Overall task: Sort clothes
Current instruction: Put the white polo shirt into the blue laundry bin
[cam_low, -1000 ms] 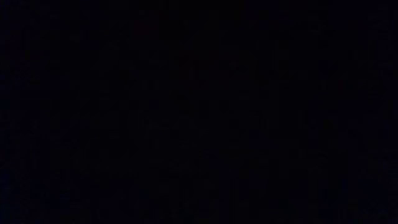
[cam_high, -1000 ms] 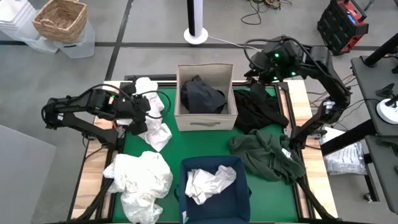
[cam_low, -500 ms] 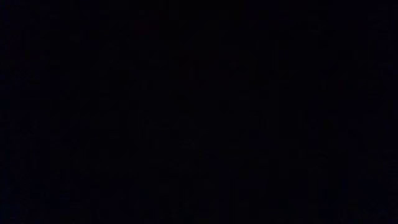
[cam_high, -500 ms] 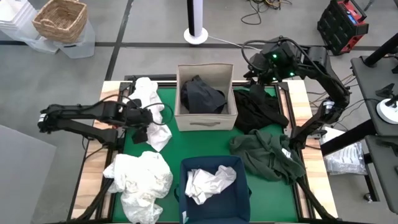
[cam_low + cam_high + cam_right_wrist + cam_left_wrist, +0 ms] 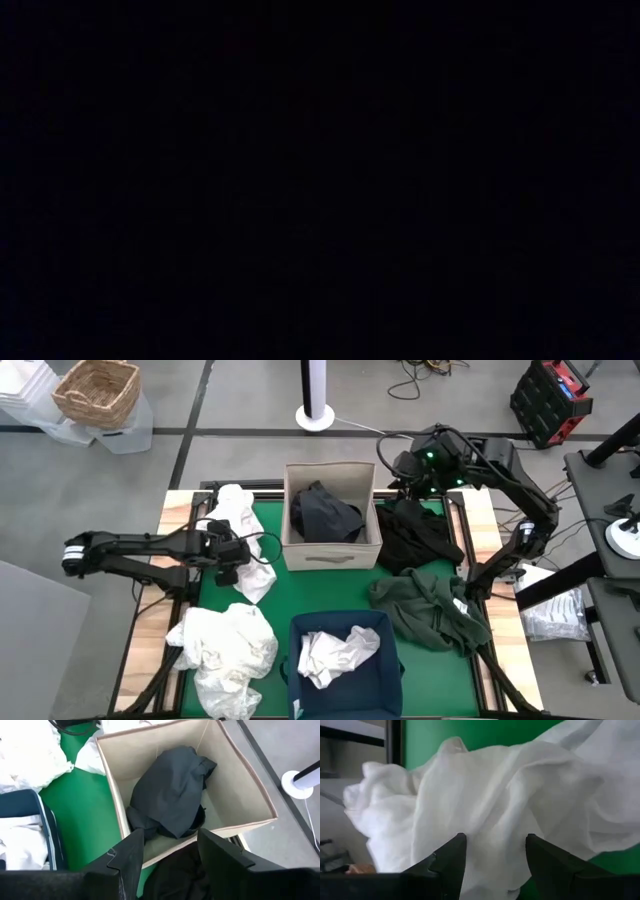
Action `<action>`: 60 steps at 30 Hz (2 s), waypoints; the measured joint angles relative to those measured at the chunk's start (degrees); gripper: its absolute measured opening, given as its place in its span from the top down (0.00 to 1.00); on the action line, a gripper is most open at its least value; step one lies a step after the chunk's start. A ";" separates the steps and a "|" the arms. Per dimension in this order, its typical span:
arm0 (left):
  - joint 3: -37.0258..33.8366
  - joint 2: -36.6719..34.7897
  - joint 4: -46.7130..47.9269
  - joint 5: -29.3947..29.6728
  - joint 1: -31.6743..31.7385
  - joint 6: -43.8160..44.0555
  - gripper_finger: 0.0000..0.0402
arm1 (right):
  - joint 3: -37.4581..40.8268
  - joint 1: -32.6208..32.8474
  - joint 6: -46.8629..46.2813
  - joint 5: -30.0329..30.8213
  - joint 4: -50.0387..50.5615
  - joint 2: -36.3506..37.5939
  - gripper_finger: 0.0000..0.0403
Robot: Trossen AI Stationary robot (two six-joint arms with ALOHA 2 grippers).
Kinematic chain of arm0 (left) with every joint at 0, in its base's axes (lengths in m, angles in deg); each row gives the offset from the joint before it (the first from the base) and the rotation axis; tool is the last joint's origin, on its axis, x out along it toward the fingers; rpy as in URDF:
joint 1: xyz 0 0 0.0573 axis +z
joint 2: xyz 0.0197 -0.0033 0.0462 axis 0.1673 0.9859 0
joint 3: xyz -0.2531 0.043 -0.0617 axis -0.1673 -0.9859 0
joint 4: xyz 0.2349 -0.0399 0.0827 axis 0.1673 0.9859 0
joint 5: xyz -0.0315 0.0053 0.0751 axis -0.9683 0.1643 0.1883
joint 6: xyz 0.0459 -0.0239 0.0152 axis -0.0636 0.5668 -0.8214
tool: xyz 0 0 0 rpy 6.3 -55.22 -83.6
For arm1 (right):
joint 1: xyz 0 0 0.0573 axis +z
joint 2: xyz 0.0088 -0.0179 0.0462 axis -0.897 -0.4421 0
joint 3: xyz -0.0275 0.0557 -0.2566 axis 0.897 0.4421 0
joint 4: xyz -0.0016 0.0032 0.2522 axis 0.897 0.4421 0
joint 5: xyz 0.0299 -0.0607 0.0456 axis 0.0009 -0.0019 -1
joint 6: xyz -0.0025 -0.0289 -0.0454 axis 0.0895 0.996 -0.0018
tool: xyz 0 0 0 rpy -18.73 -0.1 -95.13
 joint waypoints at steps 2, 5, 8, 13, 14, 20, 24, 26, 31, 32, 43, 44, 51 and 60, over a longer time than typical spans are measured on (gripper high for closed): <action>-1.10 0.02 -1.02 0.15 1.08 -0.53 0.55 | 0.64 0.00 0.00 0.00 -0.73 0.00 0.55; -1.21 0.22 -2.04 0.36 2.95 -1.57 0.56 | 1.56 0.00 0.06 0.00 -2.36 0.00 0.55; -1.55 0.22 -3.08 0.34 5.46 -2.48 0.61 | 2.62 0.00 0.38 0.00 -3.24 0.00 0.55; -1.43 0.66 -3.18 -0.07 10.47 -2.70 0.83 | 4.14 -0.02 0.43 0.00 -3.62 0.00 0.57; -1.41 0.66 -3.39 -0.93 11.53 -2.98 0.90 | 4.38 -0.02 0.44 0.00 -3.66 0.00 0.57; 0.33 0.41 -4.02 -9.16 15.97 -3.80 0.99 | 5.09 -0.02 0.48 0.00 -4.71 -0.02 0.59; 5.69 -1.03 -3.99 -14.10 16.14 -2.94 1.00 | 5.15 -0.02 0.48 0.00 -5.09 -0.02 0.59; 9.04 -1.88 -4.01 -14.34 16.11 -2.51 1.00 | 5.17 -0.02 0.42 0.00 -5.31 -0.02 0.59; 18.50 -3.58 -2.39 -14.14 16.11 -2.72 1.00 | 5.19 -0.02 0.40 0.00 -6.56 -0.02 0.59; 20.43 -3.89 -2.16 -14.11 16.11 -3.33 1.00 | 5.19 -0.02 0.44 -0.01 -6.70 0.00 0.59; 39.30 -5.13 3.41 -10.16 16.11 -7.20 1.00 | 5.21 -0.02 0.90 -0.04 -10.00 0.00 0.60; 40.63 -5.25 3.17 -10.16 16.11 -7.89 1.00 | 5.21 -0.02 0.96 -0.02 -10.41 0.00 0.60; 48.57 -5.60 1.83 -10.28 16.11 -9.97 1.00 | 5.21 0.00 1.39 -0.04 -14.63 0.00 0.58; 55.10 -5.42 -4.47 -15.66 14.90 -10.31 1.00 | 5.21 1.06 0.98 -0.59 -28.17 -0.23 0.51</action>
